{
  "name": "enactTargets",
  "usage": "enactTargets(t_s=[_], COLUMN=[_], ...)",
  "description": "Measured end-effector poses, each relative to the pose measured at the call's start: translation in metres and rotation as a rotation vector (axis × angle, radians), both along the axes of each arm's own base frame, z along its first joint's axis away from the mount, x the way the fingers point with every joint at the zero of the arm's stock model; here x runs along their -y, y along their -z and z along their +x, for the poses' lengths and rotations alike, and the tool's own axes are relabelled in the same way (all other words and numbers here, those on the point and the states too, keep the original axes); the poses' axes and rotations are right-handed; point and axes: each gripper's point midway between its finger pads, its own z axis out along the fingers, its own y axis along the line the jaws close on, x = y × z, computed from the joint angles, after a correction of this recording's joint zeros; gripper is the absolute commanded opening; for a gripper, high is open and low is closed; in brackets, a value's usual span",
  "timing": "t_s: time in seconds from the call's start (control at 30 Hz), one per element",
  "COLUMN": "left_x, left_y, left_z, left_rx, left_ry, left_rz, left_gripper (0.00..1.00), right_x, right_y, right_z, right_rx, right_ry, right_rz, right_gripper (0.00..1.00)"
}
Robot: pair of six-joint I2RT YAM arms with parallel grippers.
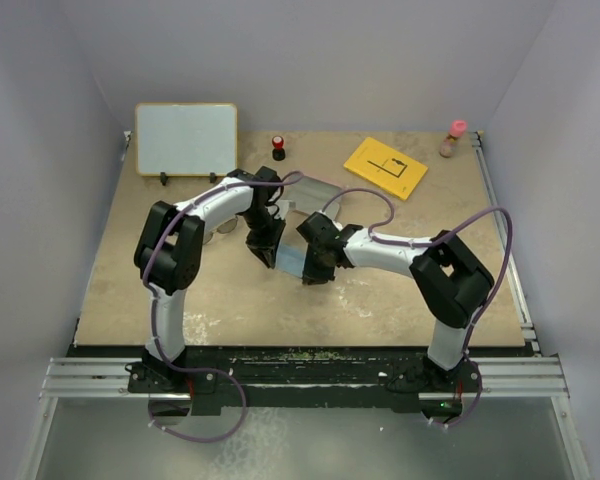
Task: Organize the sunglasses
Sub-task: Fold the glasses cleaning cloth at the center of the board.
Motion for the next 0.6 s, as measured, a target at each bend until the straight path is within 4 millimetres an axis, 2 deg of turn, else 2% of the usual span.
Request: enactTargets(t_s=[0.17, 0.27, 0.33, 0.43, 0.5, 0.6], left_x=[-0.001, -0.004, -0.006, -0.002, 0.003, 0.003], left_y=[0.0, -0.001, -0.007, -0.025, -0.037, -0.043], left_z=[0.003, 0.007, 0.014, 0.038, 0.057, 0.069], left_rx=[0.019, 0.034, 0.054, 0.128, 0.191, 0.232], left_ry=[0.0, -0.001, -0.003, -0.002, -0.002, -0.005], left_rz=[0.005, 0.026, 0.041, 0.033, 0.021, 0.025], left_gripper=[0.17, 0.19, 0.23, 0.3, 0.34, 0.36], right_x=[-0.002, -0.002, -0.001, -0.002, -0.001, 0.008], right_y=[-0.001, -0.006, -0.016, -0.045, -0.063, -0.078], right_z=[-0.002, -0.004, -0.006, -0.003, 0.001, 0.018], right_rx=[0.0, 0.005, 0.013, 0.063, 0.096, 0.139], right_ry=[-0.008, -0.008, -0.003, 0.005, 0.012, 0.052], right_rz=[0.002, 0.008, 0.022, 0.067, 0.089, 0.101], right_gripper=[0.22, 0.37, 0.45, 0.51, 0.52, 0.52])
